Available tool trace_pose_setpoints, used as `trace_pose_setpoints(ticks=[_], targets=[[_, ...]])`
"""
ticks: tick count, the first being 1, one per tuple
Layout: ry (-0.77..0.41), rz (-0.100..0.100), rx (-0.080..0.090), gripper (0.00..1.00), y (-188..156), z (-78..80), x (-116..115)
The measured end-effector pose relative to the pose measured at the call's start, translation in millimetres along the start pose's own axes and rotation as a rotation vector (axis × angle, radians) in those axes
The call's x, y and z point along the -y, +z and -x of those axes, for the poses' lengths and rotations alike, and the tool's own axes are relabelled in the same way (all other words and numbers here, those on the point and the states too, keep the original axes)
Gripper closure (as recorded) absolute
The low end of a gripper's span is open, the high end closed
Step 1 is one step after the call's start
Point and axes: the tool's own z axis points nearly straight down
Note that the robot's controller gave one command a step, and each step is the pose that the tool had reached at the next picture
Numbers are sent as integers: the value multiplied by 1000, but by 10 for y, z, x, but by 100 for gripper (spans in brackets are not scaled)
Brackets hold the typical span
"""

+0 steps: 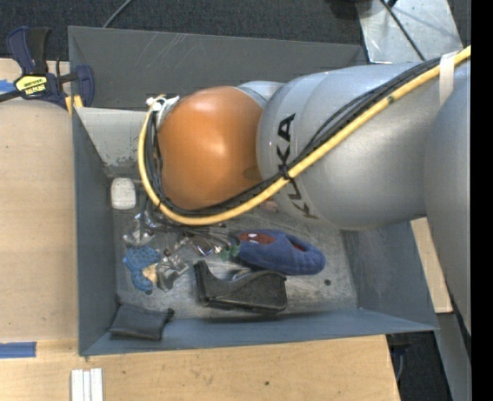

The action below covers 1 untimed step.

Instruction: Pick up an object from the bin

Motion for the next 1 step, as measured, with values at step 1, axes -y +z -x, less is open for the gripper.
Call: trace_pose_setpoints(ticks=[1], targets=[[-406, -1, 0, 100, -1209, -143, 444]])
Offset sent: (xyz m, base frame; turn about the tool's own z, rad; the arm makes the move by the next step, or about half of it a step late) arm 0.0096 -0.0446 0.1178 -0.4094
